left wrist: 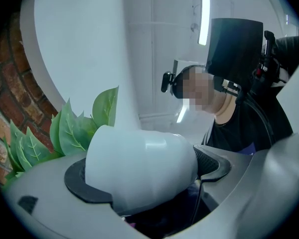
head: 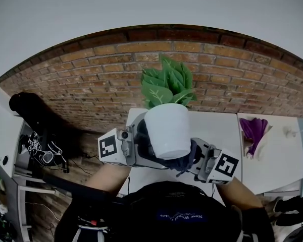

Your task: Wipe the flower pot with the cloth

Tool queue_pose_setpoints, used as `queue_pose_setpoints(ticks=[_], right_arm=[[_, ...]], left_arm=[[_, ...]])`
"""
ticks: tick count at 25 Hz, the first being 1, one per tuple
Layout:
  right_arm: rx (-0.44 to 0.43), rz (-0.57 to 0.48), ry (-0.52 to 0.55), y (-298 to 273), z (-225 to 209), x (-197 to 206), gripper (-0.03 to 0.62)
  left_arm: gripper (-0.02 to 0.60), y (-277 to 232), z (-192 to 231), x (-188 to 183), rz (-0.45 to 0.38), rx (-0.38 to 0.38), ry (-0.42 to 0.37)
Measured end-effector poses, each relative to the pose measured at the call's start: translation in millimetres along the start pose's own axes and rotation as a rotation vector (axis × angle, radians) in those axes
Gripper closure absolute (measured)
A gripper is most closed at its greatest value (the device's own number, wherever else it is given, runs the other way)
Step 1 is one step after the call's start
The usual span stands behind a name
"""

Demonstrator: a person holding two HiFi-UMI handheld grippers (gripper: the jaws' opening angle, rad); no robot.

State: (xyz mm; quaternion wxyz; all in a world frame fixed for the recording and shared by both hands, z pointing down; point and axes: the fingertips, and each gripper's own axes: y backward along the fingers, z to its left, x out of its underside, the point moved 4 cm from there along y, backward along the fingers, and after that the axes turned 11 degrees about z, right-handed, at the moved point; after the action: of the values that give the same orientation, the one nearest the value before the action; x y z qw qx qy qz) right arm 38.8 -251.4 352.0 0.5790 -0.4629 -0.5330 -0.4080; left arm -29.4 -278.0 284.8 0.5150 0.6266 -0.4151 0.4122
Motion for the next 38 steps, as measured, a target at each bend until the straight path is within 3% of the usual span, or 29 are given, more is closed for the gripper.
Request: queue_pose_setpoints(ticks=[4,7,14,23,26,29,32,38], right_arm=[[0.087,-0.092,-0.172,1,-31,4,0.488],[0.1,-0.13,-0.226,-2,-36,2,0.488],[0.065,-0.121,-0.193,-6,-21,-2,0.488],[-0.062,-0.094,-0.002,-4,23,-9,0.488],[-0.032,-0.104,-0.04,1,12,-3,0.488],[0.035,-0.173,-0.166,7,-15,0,0.488],[0.043,-0.239,-0.237,7,-25,-3,0.488],[0.022,-0.227,-0.202,1,-16,-5,0.488]], left_arm=[[0.055,-8,-8,-7,-0.003,0.01,0.004],[0.055,-14,-10,-7,-0.011,-0.022,0.004],[0.055,-19,-10,-2,0.022,-0.036,-0.024],[0.057,-17,-1,0,0.037,-0.05,-0.004],[0.057,-17,-2,-2,0.035,-0.043,0.007],[0.057,-19,-8,-7,0.01,-0.032,0.014],[0.057,-25,-9,-10,-0.02,-0.06,0.025],[0.057,-29,-10,-5,0.032,-0.081,-0.004]])
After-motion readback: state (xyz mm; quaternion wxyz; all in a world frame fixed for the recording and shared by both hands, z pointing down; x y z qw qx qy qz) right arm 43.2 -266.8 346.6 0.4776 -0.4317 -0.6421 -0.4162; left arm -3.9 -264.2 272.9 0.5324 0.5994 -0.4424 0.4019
